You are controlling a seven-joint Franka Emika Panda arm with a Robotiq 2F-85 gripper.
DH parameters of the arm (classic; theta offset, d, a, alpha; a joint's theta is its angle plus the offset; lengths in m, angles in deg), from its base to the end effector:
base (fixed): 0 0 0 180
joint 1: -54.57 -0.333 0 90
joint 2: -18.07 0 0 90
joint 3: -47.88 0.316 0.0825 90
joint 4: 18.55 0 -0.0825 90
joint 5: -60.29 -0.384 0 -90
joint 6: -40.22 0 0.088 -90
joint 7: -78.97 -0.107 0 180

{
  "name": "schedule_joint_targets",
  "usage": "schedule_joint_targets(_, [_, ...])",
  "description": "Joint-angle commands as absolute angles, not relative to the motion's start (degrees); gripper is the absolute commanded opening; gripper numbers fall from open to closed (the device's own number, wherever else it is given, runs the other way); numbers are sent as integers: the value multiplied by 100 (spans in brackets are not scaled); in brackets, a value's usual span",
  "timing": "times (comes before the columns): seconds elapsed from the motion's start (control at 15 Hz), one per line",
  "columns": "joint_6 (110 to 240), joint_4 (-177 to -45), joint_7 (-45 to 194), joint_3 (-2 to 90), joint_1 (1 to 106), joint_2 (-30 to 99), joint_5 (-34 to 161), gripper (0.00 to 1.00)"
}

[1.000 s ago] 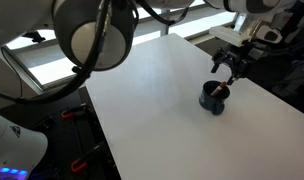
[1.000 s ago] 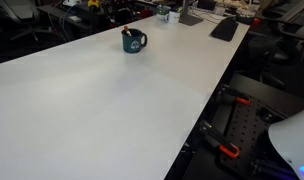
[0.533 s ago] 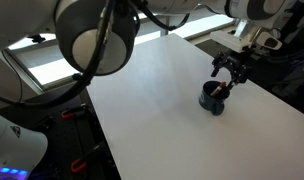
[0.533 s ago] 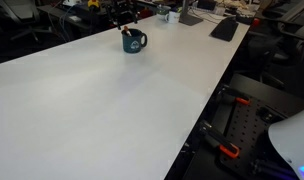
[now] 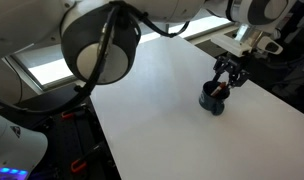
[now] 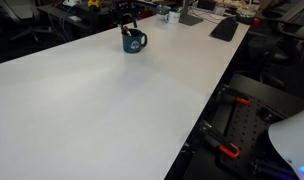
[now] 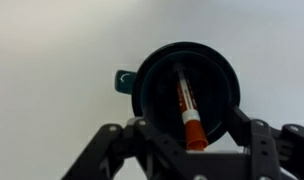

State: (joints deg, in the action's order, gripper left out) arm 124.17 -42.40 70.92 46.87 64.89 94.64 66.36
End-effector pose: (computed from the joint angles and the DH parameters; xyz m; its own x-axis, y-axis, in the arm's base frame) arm 0.7576 -0.1557 0.2112 0.9078 -0.3266 -0.2629 -0.2930 -0.9427 0.1594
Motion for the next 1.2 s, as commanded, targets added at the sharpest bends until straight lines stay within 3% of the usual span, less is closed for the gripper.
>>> schedule_joint_targets(0.0, [12418,-4330,7218,4747,6512,9417,6607,42])
schedule_joint_targets(0.33, [12424,-4325,7296,4778,6516,9427,6634,3])
schedule_joint_targets(0.4, [12423,-4322,7228,4739,6496,9429,6670,42])
schedule_joint_targets(0.53, [12416,-4250,7117,4747,6502,9462,6652,43])
schedule_joint_targets(0.6, [12417,-4251,7117,4746,6503,9466,6653,23])
schedule_joint_targets(0.73, [12417,-4251,7116,4745,6506,9471,6654,38])
schedule_joint_targets(0.8, [12417,-4251,7116,4745,6510,9471,6654,68])
schedule_joint_targets(0.93, [12423,-4235,7098,4757,6513,9459,6638,69])
schedule_joint_targets(1.13, [12352,-4246,7044,4772,6520,9400,6612,90])
